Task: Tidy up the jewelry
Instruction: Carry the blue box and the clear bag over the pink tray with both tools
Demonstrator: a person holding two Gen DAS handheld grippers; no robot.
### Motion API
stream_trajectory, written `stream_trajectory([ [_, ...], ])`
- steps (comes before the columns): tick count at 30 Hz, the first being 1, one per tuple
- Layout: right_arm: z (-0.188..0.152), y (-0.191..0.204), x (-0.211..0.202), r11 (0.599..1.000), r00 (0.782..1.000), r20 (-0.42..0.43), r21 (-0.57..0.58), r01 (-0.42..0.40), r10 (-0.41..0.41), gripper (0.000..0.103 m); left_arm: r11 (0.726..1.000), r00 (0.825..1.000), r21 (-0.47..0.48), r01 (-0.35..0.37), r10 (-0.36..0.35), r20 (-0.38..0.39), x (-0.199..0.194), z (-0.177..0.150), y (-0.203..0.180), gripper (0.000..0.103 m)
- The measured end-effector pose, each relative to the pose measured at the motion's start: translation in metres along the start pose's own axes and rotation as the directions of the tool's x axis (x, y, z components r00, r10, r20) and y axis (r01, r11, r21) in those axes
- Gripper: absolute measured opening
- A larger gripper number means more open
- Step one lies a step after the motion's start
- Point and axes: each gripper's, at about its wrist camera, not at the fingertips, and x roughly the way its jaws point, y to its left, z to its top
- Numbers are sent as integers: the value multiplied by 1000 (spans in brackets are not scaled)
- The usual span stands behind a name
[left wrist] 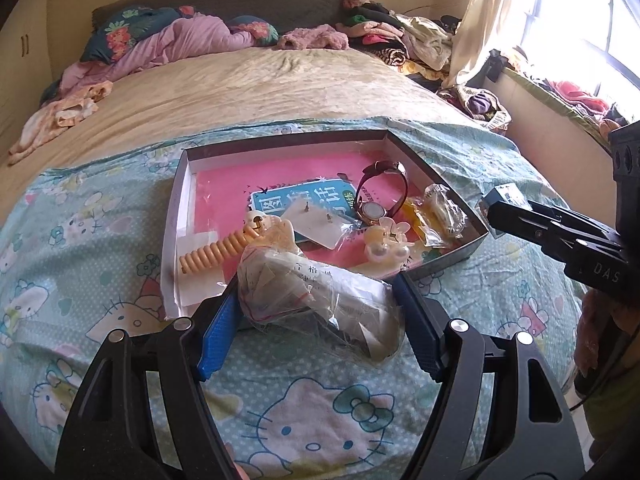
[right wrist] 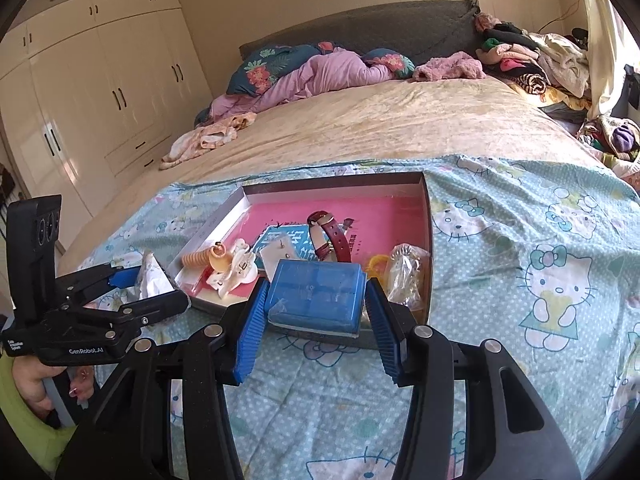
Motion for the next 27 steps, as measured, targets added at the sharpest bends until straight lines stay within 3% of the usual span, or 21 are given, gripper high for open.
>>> stream_trajectory([
  [16, 16, -12, 14, 1000, 1000, 11, -15, 4, -4, 47, 1000, 1000, 8, 11, -11, -24, 28, 17, -10, 65],
  [27, 14, -21, 51, 1000, 998, -57, -15, 17, -18, 47, 1000, 998, -7, -2, 1, -69, 55, 17, -6, 66],
])
